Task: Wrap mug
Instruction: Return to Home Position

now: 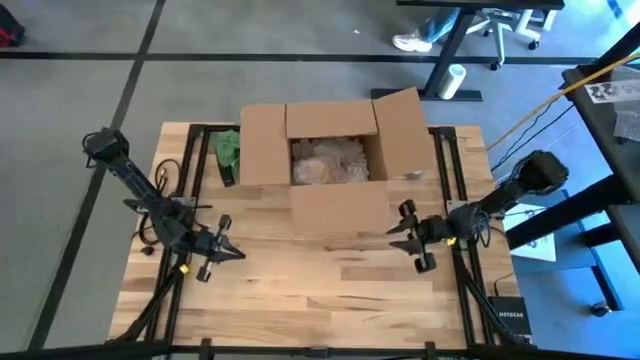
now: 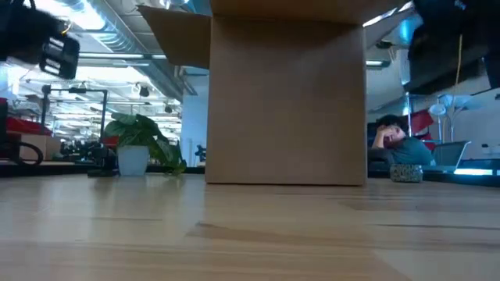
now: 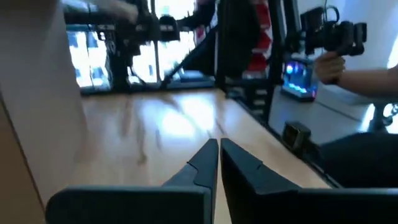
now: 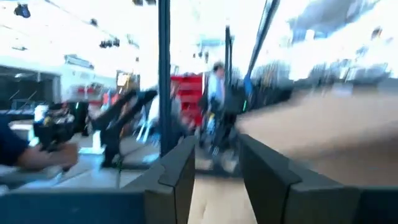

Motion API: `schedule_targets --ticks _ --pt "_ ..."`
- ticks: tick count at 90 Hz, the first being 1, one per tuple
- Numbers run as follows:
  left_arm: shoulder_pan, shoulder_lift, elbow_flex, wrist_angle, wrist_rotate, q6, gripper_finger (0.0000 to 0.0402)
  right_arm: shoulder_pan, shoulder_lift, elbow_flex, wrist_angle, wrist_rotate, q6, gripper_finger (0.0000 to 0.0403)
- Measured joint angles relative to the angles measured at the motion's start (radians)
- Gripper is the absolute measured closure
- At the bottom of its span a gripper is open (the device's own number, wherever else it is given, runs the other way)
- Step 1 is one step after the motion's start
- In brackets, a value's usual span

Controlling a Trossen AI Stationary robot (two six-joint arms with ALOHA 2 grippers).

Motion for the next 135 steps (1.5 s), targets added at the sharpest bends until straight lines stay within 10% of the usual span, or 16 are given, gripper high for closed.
schedule_targets --ticks 30,70,135 --pt "0.031 -0.219 0.0 -0.017 0.073 0.157 0.0402 0.002 -0.415 0.001 -0.355 0.094 -0.065 0.0295" --pt "0.031 -0.632 0.0 -0.621 0.212 -0.097 0.0402 0.002 -1.145 0.001 -1.42 0.032 0.27 0.0295" --pt "0.03 -0.614 0.001 -0.74 0.32 -0.162 0.0402 0.002 -0.98 0.003 -1.535 -0.083 0.417 0.0295"
